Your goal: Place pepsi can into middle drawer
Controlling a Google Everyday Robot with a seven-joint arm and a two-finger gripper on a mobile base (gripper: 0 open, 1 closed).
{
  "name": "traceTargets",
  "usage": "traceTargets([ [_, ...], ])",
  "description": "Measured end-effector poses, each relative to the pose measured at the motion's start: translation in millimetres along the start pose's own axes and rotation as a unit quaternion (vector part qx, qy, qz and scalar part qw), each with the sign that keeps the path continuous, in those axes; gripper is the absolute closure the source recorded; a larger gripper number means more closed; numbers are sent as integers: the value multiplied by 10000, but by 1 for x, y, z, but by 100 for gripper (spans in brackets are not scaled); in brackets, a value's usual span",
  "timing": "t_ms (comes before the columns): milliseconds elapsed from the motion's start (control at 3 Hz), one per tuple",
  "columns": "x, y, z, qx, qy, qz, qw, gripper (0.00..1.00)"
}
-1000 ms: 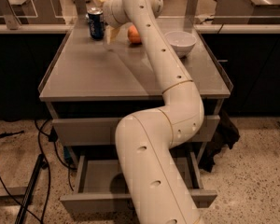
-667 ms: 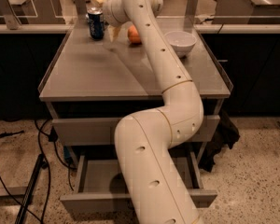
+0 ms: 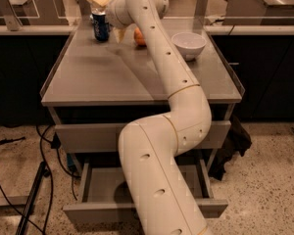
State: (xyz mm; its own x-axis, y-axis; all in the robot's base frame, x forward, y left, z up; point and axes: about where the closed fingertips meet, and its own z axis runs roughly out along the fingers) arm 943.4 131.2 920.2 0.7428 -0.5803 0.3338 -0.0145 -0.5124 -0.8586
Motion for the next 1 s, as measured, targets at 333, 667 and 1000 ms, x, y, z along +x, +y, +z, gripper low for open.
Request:
traceTargets([
  [333,-1,1,5,-58,52,-645,9979,0],
  [667,-2,-1,8,-142,119,-1493,9886,0],
  [1000,0,0,10,-194,167,-2156,9762,0],
])
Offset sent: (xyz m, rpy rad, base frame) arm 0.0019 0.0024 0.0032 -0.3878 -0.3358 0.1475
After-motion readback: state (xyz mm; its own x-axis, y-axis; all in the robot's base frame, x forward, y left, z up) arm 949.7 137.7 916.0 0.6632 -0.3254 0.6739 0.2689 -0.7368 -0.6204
